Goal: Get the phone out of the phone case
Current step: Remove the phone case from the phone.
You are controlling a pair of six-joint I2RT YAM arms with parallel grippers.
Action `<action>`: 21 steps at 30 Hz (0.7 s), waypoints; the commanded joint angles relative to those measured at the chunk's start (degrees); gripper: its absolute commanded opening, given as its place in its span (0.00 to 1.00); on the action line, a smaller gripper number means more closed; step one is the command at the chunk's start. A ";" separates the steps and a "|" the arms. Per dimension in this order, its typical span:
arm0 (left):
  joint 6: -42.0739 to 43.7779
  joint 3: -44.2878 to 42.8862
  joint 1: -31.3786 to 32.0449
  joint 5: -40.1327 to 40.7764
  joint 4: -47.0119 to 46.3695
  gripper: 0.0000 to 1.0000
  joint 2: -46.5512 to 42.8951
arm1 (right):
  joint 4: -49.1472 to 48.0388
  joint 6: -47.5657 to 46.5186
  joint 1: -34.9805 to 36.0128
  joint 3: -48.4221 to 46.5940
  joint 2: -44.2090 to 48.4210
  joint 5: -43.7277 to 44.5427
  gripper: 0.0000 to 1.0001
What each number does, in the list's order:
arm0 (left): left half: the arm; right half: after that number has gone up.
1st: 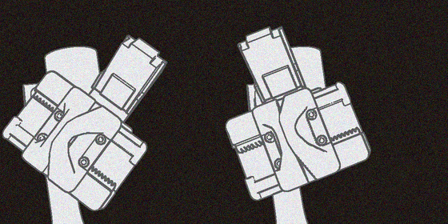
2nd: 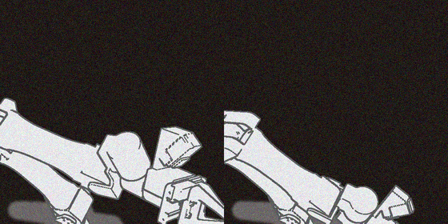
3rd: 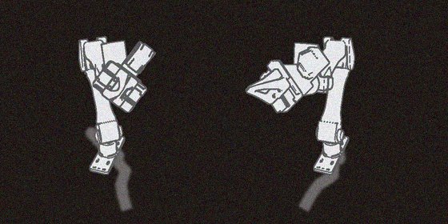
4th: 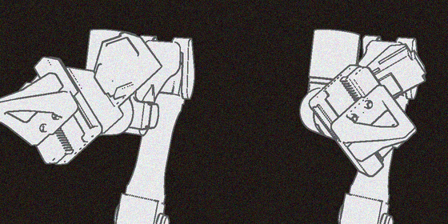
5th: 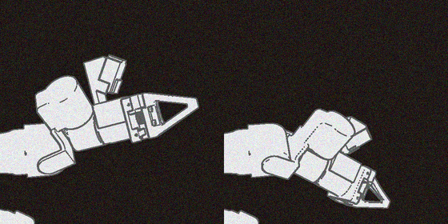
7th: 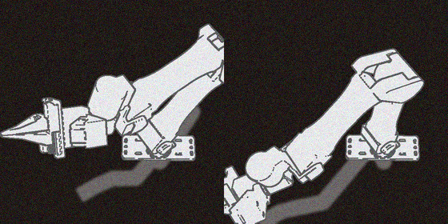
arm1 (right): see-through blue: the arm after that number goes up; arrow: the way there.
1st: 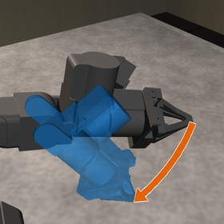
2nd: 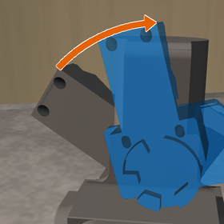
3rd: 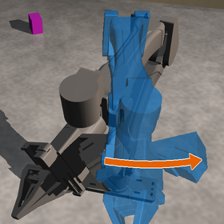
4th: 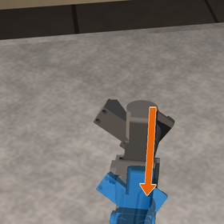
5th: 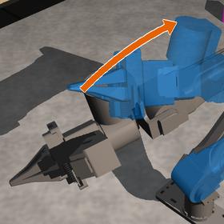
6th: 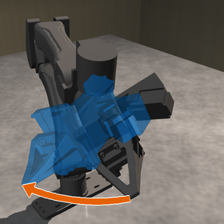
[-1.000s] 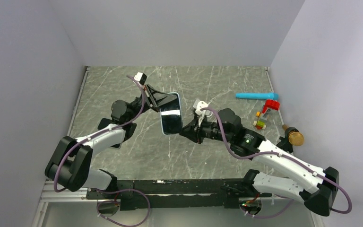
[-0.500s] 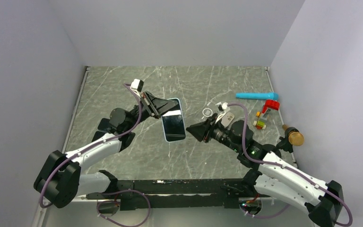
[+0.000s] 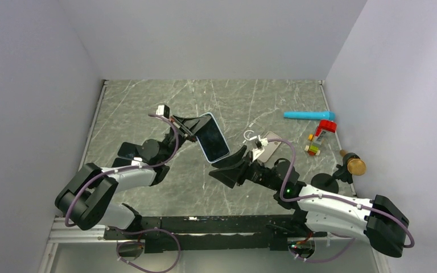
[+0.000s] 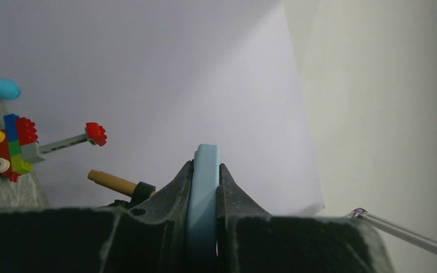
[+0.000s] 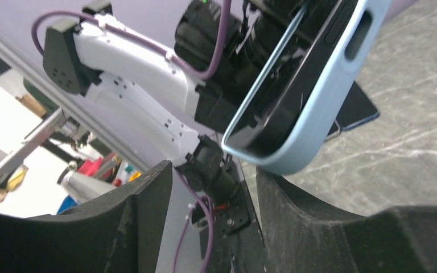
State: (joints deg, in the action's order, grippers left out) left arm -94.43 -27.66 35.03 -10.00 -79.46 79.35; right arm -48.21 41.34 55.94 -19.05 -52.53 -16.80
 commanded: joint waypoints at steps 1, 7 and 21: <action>-2.36 -0.51 1.82 4.44 -15.01 0.00 -0.86 | -7.51 -3.31 2.06 -0.81 1.10 9.64 0.56; -2.11 -0.99 3.40 5.21 -15.72 0.00 0.64 | -8.81 -4.41 2.49 -0.10 1.03 10.13 0.44; -1.15 -1.33 4.89 6.05 -15.23 0.00 -0.97 | -6.50 -5.71 2.86 -2.22 -1.42 14.64 0.35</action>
State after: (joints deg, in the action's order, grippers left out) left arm -96.53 -27.51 38.74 -4.19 -82.59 80.53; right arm -51.99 36.91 58.70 -19.00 -52.58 -4.89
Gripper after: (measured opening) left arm 0.170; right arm 0.334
